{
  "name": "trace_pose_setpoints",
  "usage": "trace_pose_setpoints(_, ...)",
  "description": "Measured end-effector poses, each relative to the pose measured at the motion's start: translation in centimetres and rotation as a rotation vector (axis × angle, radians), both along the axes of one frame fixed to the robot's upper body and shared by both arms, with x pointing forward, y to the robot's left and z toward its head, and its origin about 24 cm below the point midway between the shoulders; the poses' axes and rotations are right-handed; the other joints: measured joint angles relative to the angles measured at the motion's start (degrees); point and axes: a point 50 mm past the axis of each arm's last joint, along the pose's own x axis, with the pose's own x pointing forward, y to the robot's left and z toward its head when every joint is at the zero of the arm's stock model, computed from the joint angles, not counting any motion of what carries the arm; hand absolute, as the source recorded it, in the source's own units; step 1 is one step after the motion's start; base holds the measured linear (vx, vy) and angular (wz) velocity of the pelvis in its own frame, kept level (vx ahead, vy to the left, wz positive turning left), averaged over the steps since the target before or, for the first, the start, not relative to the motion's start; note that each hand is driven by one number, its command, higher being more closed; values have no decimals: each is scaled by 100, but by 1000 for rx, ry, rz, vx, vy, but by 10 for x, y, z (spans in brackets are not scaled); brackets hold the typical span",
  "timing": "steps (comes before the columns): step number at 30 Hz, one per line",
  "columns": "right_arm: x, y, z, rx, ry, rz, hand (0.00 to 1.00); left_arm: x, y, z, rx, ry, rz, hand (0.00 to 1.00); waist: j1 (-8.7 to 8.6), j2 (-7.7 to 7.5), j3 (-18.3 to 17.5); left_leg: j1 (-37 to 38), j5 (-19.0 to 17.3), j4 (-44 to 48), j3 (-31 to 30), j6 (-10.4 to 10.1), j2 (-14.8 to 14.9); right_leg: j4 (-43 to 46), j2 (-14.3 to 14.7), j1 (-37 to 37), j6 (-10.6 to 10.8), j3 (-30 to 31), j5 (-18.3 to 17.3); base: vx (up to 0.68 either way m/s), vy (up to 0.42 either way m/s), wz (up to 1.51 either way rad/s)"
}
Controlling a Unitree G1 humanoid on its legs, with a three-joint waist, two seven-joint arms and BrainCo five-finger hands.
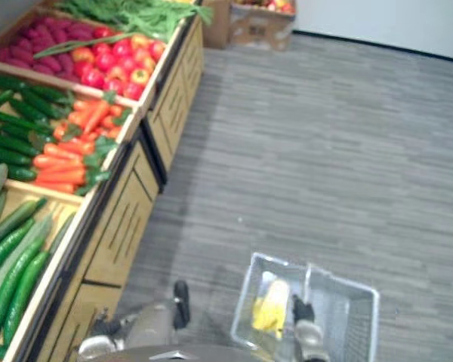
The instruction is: Pick vegetable in the basket
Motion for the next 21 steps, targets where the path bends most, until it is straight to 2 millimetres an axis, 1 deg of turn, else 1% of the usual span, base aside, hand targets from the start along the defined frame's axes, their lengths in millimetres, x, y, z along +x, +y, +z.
trace_pose_setpoints(1, 0, 0, 0, -5, -4, 16, 100, -5, 0, -1, 2, 18, -12, 0, -17, -9, -49, 75, -41, -119, 4, 15, -67, 101, -54, -43, 8, 126, 123, 229, 229, -16)
trace_pose_setpoints(2, -2, -3, 1, -18, -4, 21, 100, -9, 0, -2, 0, 36, -26, 0, -29, -51, -191, 133, -69, -310, 2, 27, -207, 536, -198, -310, 13, 308, 134, 229, 229, 5)
trace_pose_setpoints(3, -1, -9, 2, -35, -8, 19, 100, -10, -1, -3, -2, 48, -43, 0, -45, -64, -227, 285, -90, -463, -17, 57, -333, 1264, -364, -650, 4, 515, 148, 197, 197, 11)
trace_pose_setpoints(4, 2, -14, 5, -50, -25, 18, 100, -11, 0, -3, 1, 55, -59, 0, -71, -79, -228, 439, -121, -604, -30, 96, -423, 2020, -522, -942, 142, 686, 274, 154, 157, 13)
trace_pose_setpoints(5, 4, -16, 6, -55, -35, 17, 100, -12, 1, -3, 2, 62, -74, 0, -115, -93, -224, 560, -155, -652, -55, 133, -482, 2550, -612, -1143, 191, 823, 456, 150, 154, 23)
trace_pose_setpoints(6, 6, -18, 8, -62, -46, 16, 100, -14, 2, -3, 3, 75, -101, 0, -174, -111, -226, 758, -220, -728, -138, 160, -553, 3238, -703, -1403, 198, 1024, 846, 221, 159, 33)
trace_pose_setpoints(7, 8, -18, 9, -63, -63, 18, 100, -14, 3, -3, 5, 83, -129, 0, -216, -100, -198, 1016, -324, -797, -247, 222, -597, 4263, -720, -1785, 281, 1241, 1148, 312, 157, 47)
trace_pose_setpoints(8, 8, -18, 9, -64, -69, 19, 100, -13, 4, -3, 7, 83, -136, 0, -251, -124, -189, 1287, -433, -799, -418, 226, -612, 5153, -673, -2059, 48, 1190, 983, 296, 98, 48)
trace_pose_setpoints(9, 7, -18, 9, -65, -67, 18, 100, -13, 5, -3, 8, 84, -138, 0, -270, -126, -186, 1414, -487, -808, -492, 221, -615, 5447, -634, -2163, -94, 1095, 865, 344, 88, 55)
trace_pose_setpoints(10, 8, -18, 9, -65, -69, 15, 100, -14, 5, -3, 9, 86, -135, 0, -293, -123, -188, 1691, -625, -810, -609, 177, -612, 5752, -548, -2429, -66, 842, 139, 277, 51, 42)
trace_pose_setpoints(11, 8, -19, 10, -63, -73, 9, 100, -14, 5, -3, 9, 85, -135, 0, -315, -119, -190, 1768, -669, -810, -655, 155, -614, 5671, -538, -2514, -107, 691, -123, 324, 26, 48)
trace_pose_setpoints(12, 8, -20, 10, -60, -79, -10, 100, -14, 5, -3, 9, 88, -132, 0, -347, -109, -184, 1901, -725, -811, -716, 105, -620, 5275, -538, -2635, -189, 370, -445, 283, -43, 46)
trace_pose_setpoints(13, 7, -22, 10, -55, -82, -40, 100, -12, 5, -3, 6, 88, -125, 0, -354, -88, -169, 1984, -810, -791, -842, 76, -617, 4631, -516, -2728, -292, 85, -561, 289, -68, 47)
trace_pose_setpoints(14, 6, -24, 10, -54, -81, -54, 100, -12, 4, -3, 4, 85, -122, 0, -353, -73, -169, 2001, -853, -778, -901, 53, -600, 4240, -474, -2771, -303, 15, -568, 297, -116, 46)
trace_pose_setpoints(15, 5, -25, 10, -53, -76, -68, 100, -10, 3, -3, 1, 80, -122, 0, -363, -32, -158, 2014, -902, -752, -1002, 1, -550, 3574, -360, -2796, -293, 9, -559, 338, -166, 56)
trace_pose_setpoints(16, 2, -26, 9, -49, -65, -78, 100, -5, 1, -3, -4, 68, -124, 0, -375, 40, -110, 2046, -964, -704, -1173, -86, -435, 2648, -218, -2792, -242, 48, -508, 438, -241, 67)
trace_pose_setpoints(17, 4, -28, 10, -49, -74, -108, 100, -3, -3, -3, -14, 62, -122, 0, -372, 161, -31, 2110, -1055, -638, -1323, -227, -236, 1733, -50, -2797, -128, 226, -404, 402, -240, 58)
trace_pose_setpoints(18, 4, -29, 10, -49, -77, -114, 100, -3, -5, -4, -18, 60, -117, 0, -372, 207, -3, 2143, -1106, -626, -1396, -303, -154, 1395, -5, -2799, -75, 303, -300, 325, -220, 39)
trace_pose_setpoints(19, 4, -29, 10, -48, -77, -120, 100, -3, -5, -4, -20, 58, -116, 0, -369, 231, 12, 2184, -1159, -626, -1454, -387, -60, 1103, 36, -2800, -77, 418, -126, 422, -346, 41)
trace_pose_setpoints(20, 3, -29, 10, -44, -77, -135, 100, -2, -5, -4, -21, 56, -112, 0, -363, 242, 23, 2251, -1268, -624, -1614, -556, 87, 636, 67, -2808, -49, 686, 171, 430, -383, 52)
trace_pose_setpoints(21, 2, -29, 9, -42, -76, -141, 100, -1, -5, -3, -21, 52, -108, 0, -359, 224, 32, 2316, -1360, -631, -1751, -700, 192, 384, 69, -2804, 13, 881, 325, 547, -561, 74)
